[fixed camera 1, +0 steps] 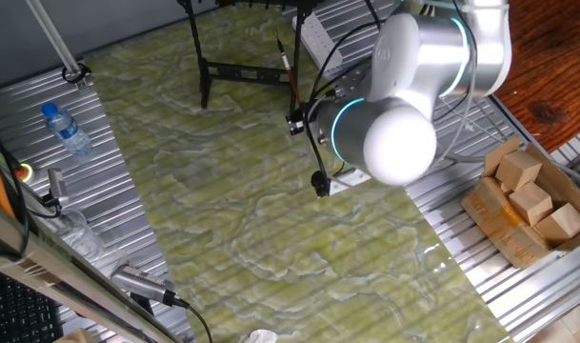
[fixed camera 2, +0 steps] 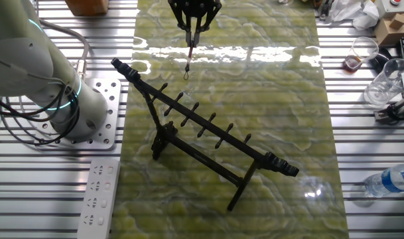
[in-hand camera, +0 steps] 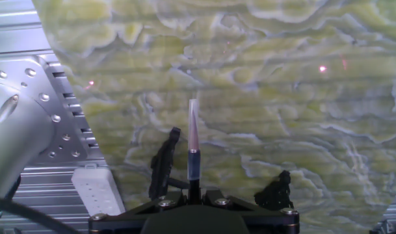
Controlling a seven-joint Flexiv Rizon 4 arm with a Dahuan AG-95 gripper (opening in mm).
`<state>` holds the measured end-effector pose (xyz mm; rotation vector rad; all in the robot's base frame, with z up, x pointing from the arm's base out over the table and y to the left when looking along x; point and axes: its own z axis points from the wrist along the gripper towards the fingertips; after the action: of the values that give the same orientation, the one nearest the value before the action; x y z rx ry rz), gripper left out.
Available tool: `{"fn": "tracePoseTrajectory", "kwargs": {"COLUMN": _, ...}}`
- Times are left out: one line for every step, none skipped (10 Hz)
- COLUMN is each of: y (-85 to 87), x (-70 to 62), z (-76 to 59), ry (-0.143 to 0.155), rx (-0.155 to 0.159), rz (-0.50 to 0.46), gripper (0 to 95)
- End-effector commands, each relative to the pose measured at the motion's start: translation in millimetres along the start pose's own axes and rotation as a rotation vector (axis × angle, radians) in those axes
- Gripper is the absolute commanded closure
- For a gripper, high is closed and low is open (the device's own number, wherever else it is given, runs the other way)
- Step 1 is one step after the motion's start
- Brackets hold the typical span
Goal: Place the brush on the pen rack
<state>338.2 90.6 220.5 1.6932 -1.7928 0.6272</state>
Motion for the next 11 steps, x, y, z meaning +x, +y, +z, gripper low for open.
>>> {"fn": "tracePoseTrajectory", "kwargs": {"y": -0.2, "x": -0.4, "z": 1.8, "ry": 0.016, "rx": 0.003, "rz": -0.020, "gripper": 95.0}}
{"fn": "tracePoseTrajectory", "kwargs": {"y": -0.2, "x": -0.4, "z": 1.8, "ry": 0.013, "rx": 0.009, "rz": 0.005, "gripper": 95.0}}
{"fn": "tracePoseTrajectory", "kwargs": {"y": -0.2, "x": -0.4, "z": 1.8, "ry": -0.040, "rx": 0.007, "rz": 0.040, "gripper": 95.0}}
{"fn": "tracePoseTrajectory", "kwargs": {"y": -0.2, "x": -0.4, "z": 1.8, "ry": -0.077, "rx": 0.004, "rz": 0.060, "gripper": 95.0}}
{"fn": "tracePoseTrajectory", "kwargs": {"y": -0.2, "x": -0.4, "z": 1.8, "ry": -0.094, "rx": 0.009, "rz": 0.064, "gripper": 95.0}}
{"fn": "tracePoseTrajectory", "kwargs": {"y": -0.2, "x": -0.4, "z": 1.8, "ry": -0.134, "rx": 0.008, "rz": 0.088, "gripper": 95.0}}
{"fn": "tracePoseTrajectory", "kwargs": {"y": -0.2, "x": -0.4, "z": 1.8, "ry": -0.171, "rx": 0.002, "rz": 0.118, "gripper": 95.0}}
{"fn": "tracePoseTrajectory", "kwargs": {"y": -0.2, "x": -0.4, "z": 1.8, "ry": -0.176, "rx": 0.007, "rz": 0.132, "gripper": 95.0}}
{"fn": "tracePoseTrajectory", "kwargs": {"y": -0.2, "x": -0.4, "z": 1.8, "ry": -0.169, "rx": 0.008, "rz": 0.149, "gripper": 95.0}}
{"fn": "tracePoseTrajectory", "kwargs": {"y": -0.2, "x": -0.4, "z": 1.8, "ry": -0.151, "rx": 0.014, "rz": 0.175, "gripper": 95.0}}
{"fn": "tracePoseTrajectory", "kwargs": {"y": -0.2, "x": -0.4, "z": 1.8, "ry": -0.143, "rx": 0.023, "rz": 0.187, "gripper": 95.0}}
